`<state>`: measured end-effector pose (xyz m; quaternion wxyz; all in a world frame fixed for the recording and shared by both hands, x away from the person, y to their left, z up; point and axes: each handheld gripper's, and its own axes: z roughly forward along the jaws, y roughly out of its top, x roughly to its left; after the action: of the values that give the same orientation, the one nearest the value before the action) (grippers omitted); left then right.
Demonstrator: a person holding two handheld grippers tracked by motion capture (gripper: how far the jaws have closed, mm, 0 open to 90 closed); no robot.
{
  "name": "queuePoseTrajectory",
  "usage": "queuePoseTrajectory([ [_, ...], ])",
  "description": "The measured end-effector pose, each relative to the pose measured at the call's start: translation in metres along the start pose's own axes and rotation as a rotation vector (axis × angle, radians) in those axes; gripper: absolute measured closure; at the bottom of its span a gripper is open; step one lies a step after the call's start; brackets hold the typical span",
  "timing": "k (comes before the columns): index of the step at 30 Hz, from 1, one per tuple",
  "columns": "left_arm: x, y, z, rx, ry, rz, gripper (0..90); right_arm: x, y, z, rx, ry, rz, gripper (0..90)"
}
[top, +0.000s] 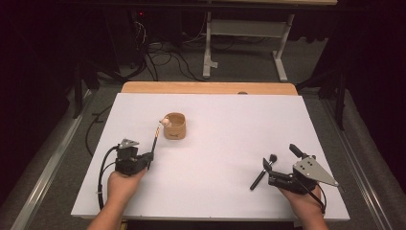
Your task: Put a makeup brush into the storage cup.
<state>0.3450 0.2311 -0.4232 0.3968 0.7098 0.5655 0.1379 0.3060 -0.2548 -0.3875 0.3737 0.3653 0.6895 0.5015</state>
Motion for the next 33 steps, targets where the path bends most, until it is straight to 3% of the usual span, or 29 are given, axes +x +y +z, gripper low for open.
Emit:
queuePoseTrajectory([
  [16,0.005,-0.009,-0.009,-0.085,-0.046,-0.019,84.0,0.002,-0.001,0.003,0.004,0.004,-0.016,4.8],
  [24,0.001,-0.011,-0.011,-0.152,-0.081,0.017,84.0,0.003,-0.002,0.003,0.011,-0.001,-0.014,4.9],
  [33,-0.005,-0.012,-0.012,-0.215,-0.093,0.064,83.9,0.002,-0.002,0.003,0.015,0.002,-0.025,4.9],
])
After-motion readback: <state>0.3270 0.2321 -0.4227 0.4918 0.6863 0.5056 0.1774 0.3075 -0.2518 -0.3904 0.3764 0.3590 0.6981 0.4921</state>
